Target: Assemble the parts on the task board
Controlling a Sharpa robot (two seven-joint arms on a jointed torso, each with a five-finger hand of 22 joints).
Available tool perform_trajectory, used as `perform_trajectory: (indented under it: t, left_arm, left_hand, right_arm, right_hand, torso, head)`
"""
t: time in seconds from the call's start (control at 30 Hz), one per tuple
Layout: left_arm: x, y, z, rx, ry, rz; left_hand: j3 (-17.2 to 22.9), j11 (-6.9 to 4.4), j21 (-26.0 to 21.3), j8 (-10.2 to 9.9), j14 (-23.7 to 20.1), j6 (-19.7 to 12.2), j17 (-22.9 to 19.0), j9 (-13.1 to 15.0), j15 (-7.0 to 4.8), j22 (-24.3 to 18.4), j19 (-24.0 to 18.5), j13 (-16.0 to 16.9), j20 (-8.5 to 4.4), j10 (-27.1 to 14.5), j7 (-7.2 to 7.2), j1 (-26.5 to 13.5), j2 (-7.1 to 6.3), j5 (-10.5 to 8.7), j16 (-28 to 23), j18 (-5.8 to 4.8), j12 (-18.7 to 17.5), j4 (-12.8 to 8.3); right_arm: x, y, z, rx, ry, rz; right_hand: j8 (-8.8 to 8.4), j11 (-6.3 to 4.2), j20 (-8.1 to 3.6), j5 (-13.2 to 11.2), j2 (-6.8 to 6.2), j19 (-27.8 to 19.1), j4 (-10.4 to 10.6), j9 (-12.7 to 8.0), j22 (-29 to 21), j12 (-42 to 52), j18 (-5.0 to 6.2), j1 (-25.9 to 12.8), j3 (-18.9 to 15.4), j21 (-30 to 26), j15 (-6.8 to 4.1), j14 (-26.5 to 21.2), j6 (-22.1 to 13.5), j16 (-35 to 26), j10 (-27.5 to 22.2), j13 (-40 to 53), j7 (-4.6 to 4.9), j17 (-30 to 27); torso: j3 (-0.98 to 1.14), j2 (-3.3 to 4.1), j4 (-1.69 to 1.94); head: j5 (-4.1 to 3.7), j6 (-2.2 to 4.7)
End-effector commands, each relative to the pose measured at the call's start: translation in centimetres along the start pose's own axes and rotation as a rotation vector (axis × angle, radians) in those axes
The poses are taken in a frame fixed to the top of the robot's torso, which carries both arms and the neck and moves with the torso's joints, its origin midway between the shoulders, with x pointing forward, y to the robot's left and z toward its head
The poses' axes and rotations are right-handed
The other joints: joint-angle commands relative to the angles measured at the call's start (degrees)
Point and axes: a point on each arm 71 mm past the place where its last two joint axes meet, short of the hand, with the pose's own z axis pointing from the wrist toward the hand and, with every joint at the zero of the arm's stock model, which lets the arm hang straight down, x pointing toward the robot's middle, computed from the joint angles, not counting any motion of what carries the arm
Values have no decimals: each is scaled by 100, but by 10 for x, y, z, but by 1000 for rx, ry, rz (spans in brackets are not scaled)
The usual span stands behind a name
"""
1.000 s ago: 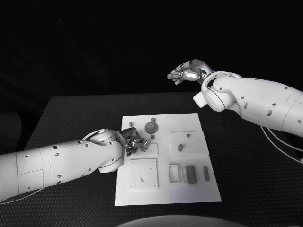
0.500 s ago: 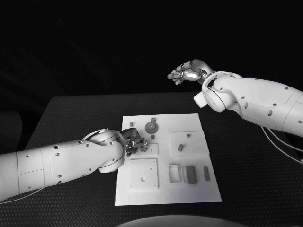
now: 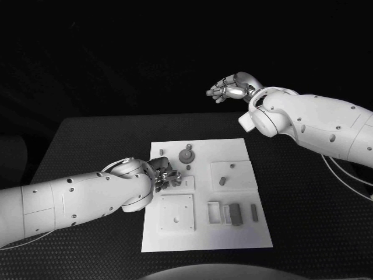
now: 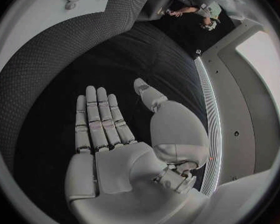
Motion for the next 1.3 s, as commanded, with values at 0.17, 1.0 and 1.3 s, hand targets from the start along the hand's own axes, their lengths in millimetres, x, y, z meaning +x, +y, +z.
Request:
perform_trajectory:
  t: [0.17, 1.0, 1.3]
  left_arm:
    - [3, 0, 1, -5, 29, 25]
    - [5, 1, 1, -20, 45, 20]
    - [6, 1, 2, -19, 49, 36]
  left_hand:
    - [32, -85, -11, 18, -262, 1128, -9, -10, -276, 107, 115, -8, -112, -62, -504, 175, 138, 22, 30, 14, 31, -6]
    - [-55, -70, -28, -5, -297, 1084, -91, -13, -305, 100, 116, -51, -125, -95, -489, 343, -118, -119, 41, 15, 54, 8]
    - [-360, -61, -51, -14, -312, 1075, -160, -6, -313, 100, 115, -84, -128, -103, -483, 648, -262, -128, 72, 4, 63, 0]
  right_arm:
    - [2, 0, 0, -5, 16, 0]
    - [3, -1, 0, -2, 20, 1]
    - [3, -2, 0, 1, 23, 1]
  right_hand:
    - [37, -1, -8, -2, -25, -31, 26, -8, 12, -17, -32, -50, 0, -21, 35, -24, 24, -24, 55, -13, 155, 11]
    - [37, 3, -8, -2, -32, -46, 38, -18, 30, -22, -40, -56, -8, -40, 48, -47, 17, -56, 47, -38, 157, 31]
    - [30, 9, -8, -2, -41, -53, 45, -26, 41, -27, -44, -61, -14, -50, 53, -57, 2, -71, 36, -53, 162, 42]
  torso:
    - [1, 0, -2]
    - [0, 0, -4]
    - [4, 0, -2]
  head:
    - [2, -22]
    - [5, -24]
    - [11, -37]
